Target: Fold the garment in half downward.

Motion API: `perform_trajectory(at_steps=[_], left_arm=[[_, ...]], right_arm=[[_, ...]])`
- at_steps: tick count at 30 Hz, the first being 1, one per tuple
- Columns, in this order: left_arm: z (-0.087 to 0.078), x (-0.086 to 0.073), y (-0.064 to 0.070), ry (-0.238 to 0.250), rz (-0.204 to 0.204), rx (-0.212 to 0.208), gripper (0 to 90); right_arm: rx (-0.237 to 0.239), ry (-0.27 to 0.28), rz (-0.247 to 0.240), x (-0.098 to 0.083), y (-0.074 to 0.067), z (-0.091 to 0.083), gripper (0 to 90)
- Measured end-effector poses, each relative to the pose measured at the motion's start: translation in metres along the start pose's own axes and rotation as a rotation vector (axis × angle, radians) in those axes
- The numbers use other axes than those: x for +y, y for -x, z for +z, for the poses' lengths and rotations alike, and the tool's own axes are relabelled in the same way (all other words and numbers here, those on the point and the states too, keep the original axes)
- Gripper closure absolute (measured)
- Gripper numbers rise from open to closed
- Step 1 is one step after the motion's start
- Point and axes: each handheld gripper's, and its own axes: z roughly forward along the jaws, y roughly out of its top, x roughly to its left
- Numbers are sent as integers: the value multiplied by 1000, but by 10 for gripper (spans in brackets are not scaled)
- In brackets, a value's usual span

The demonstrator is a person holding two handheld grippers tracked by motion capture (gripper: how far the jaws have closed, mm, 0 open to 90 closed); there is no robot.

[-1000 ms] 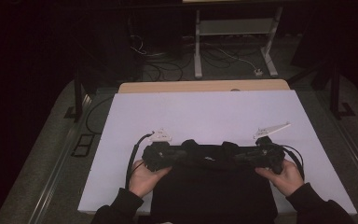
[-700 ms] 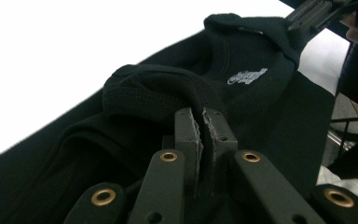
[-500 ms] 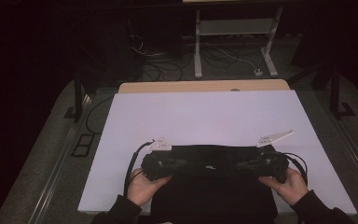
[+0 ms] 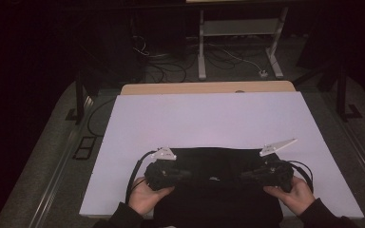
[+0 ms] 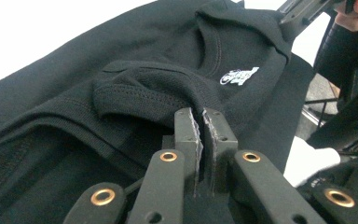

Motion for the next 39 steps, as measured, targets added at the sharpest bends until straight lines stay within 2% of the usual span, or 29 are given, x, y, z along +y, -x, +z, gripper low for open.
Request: perform_trajectory(at_steps=[17, 21, 27, 31, 33, 39], left_arm=[[0, -10, 9, -24, -7, -10, 839], [2, -12, 9, -42, -8, -18, 829], [1, -14, 10, -49, -8, -16, 799], [-1, -15, 13, -48, -2, -5, 695], [-2, -15, 13, -45, 3, 15, 657], [-6, -14, 11, -45, -8, 20, 523]], right_arm=[[13, -41, -17, -10, -8, 3, 826], [21, -58, -9, -12, -10, 5, 793], [14, -67, -26, -14, -13, 6, 749], [4, -61, -30, -15, -14, 4, 674], [-9, -58, -29, -16, -15, 2, 623], [-34, -35, -36, -16, -17, -1, 537]])
